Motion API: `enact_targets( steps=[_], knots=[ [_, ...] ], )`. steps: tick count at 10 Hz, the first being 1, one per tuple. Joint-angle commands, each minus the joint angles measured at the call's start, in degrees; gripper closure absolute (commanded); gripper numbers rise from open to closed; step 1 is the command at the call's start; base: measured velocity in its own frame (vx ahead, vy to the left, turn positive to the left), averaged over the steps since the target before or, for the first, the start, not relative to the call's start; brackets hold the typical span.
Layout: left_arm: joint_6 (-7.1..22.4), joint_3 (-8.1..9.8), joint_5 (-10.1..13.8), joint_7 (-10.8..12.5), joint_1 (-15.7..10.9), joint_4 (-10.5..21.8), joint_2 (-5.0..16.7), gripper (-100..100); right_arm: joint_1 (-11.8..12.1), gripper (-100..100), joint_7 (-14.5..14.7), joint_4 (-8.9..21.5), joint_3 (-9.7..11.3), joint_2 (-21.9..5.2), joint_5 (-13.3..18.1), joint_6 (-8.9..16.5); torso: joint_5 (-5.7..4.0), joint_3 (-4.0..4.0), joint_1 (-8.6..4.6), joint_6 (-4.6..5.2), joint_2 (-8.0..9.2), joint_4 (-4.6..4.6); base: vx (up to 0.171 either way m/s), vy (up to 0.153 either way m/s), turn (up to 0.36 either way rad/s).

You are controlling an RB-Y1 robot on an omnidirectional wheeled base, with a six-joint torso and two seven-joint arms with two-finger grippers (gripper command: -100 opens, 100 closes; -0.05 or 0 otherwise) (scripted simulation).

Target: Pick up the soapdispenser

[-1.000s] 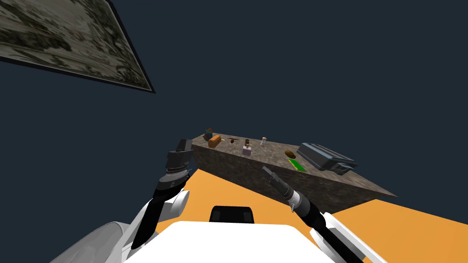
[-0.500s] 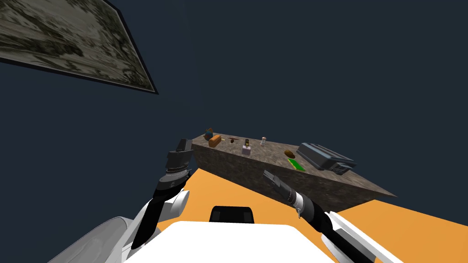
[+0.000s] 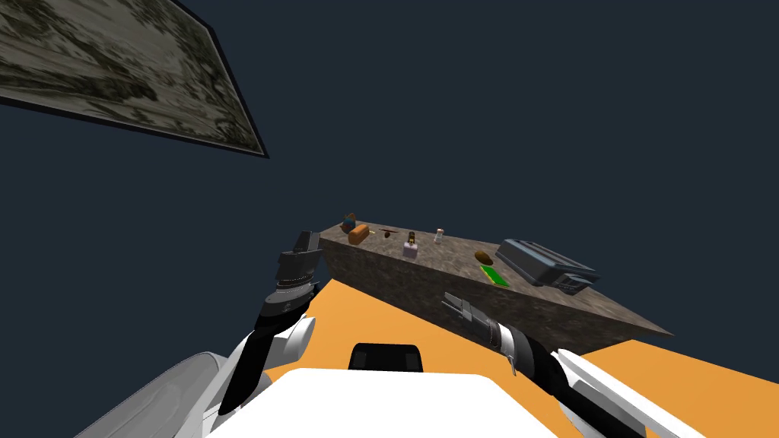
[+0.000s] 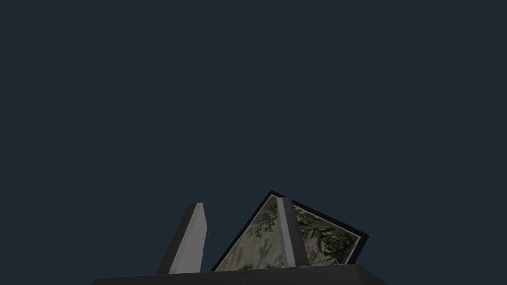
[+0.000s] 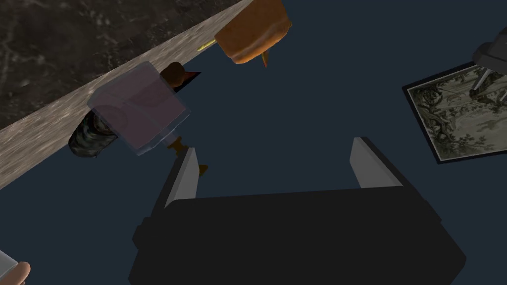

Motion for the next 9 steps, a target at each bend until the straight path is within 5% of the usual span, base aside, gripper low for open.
enact_targets(
  steps=[1,9],
  knots=[
    [0.00,0.00,0.00,0.00,0.00,0.00,0.00,0,0.54,-100,-0.49,0.97,0.48,-2.86,1.53,-0.05,0.00,0.00,0.00,0.00,0.00,0.00,0.009,-0.028,0.066],
    [0.00,0.00,0.00,0.00,0.00,0.00,0.00,0,1.06,-100,-1.69,5.11,1.99,-16.67,5.45,-0.99,0.00,-0.09,0.02,-0.02,-0.15,-0.03,0.022,-0.020,0.057]
  ],
)
